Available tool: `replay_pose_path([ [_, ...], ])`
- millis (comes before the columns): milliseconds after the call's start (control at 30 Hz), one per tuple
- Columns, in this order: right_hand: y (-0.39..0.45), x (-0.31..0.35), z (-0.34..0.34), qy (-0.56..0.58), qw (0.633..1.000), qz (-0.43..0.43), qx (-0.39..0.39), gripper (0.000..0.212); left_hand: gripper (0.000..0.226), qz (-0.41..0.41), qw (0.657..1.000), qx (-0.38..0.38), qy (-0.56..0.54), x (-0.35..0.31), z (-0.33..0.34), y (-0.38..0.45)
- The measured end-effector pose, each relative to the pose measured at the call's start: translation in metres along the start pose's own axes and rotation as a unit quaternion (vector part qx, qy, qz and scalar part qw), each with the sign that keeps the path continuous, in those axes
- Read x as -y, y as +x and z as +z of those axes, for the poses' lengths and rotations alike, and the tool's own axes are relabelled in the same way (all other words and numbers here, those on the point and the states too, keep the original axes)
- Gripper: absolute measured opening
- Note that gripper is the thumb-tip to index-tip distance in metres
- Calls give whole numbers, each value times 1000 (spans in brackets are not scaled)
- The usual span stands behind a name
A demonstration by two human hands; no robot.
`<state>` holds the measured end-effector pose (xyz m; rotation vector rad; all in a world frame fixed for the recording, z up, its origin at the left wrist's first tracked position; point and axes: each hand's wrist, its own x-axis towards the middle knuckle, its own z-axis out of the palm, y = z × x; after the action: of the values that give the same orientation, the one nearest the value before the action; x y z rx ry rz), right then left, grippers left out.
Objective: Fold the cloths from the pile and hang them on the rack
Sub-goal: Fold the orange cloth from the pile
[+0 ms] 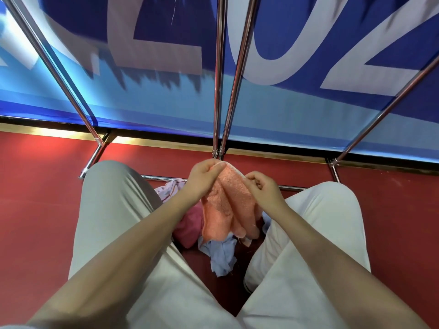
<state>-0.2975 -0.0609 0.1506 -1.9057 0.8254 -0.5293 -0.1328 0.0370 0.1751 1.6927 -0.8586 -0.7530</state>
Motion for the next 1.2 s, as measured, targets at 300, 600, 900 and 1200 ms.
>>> replay_pose_path([
  [300, 0, -28, 5, -166, 982, 26, 81, 27, 25, -117, 934, -249, -227, 1, -51, 22],
  [600, -3, -21, -9, -23, 989, 118, 89, 10, 28, -116, 876, -409, -229, 30, -104, 26],
  [900, -2, 2, -16, 275, 951, 142, -20, 14, 30, -192, 882, -364, -230, 36, -98, 25],
  [1200, 6, 21, -3, 71, 996, 32, -38, 14, 8, -153, 966, -203, -44, 22, -48, 10],
])
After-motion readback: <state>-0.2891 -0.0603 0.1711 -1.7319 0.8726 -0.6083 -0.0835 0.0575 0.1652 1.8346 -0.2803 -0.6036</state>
